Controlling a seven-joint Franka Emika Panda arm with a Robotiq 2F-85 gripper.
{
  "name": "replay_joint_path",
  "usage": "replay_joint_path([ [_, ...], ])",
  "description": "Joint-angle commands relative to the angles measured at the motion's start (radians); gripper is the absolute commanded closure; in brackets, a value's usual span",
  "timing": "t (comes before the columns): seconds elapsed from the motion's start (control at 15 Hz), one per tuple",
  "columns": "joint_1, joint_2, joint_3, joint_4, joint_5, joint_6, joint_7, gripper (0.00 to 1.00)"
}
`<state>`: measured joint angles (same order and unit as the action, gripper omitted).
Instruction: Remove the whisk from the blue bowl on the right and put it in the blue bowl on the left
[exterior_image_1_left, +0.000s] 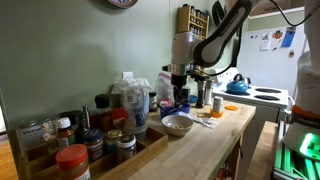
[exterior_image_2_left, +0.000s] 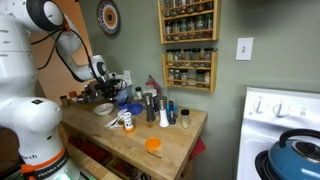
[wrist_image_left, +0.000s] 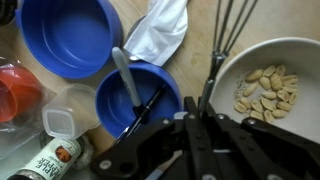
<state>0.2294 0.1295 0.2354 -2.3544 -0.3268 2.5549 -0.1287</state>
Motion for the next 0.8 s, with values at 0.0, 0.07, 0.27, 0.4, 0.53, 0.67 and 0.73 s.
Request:
replay_joint_path([
  [0.0, 0.011, 0.119, -0.029, 0.113, -0.063, -0.008, 0.020, 0.98],
  [0.07, 0.010, 0.135, -0.036, 0.132, -0.063, -0.008, 0.018, 0.98],
  [0.27, 0.006, 0.178, -0.059, 0.187, -0.049, -0.059, -0.001, 0.98],
  [0.4, 0.007, 0.205, -0.070, 0.210, -0.047, -0.092, -0.007, 0.98],
  [0.53, 0.006, 0.224, -0.075, 0.230, -0.041, -0.134, -0.016, 0.98],
  [0.67, 0.003, 0.240, -0.068, 0.242, -0.025, -0.156, -0.034, 0.98],
  [0.73, 0.001, 0.246, -0.062, 0.246, -0.013, -0.158, -0.040, 0.90],
])
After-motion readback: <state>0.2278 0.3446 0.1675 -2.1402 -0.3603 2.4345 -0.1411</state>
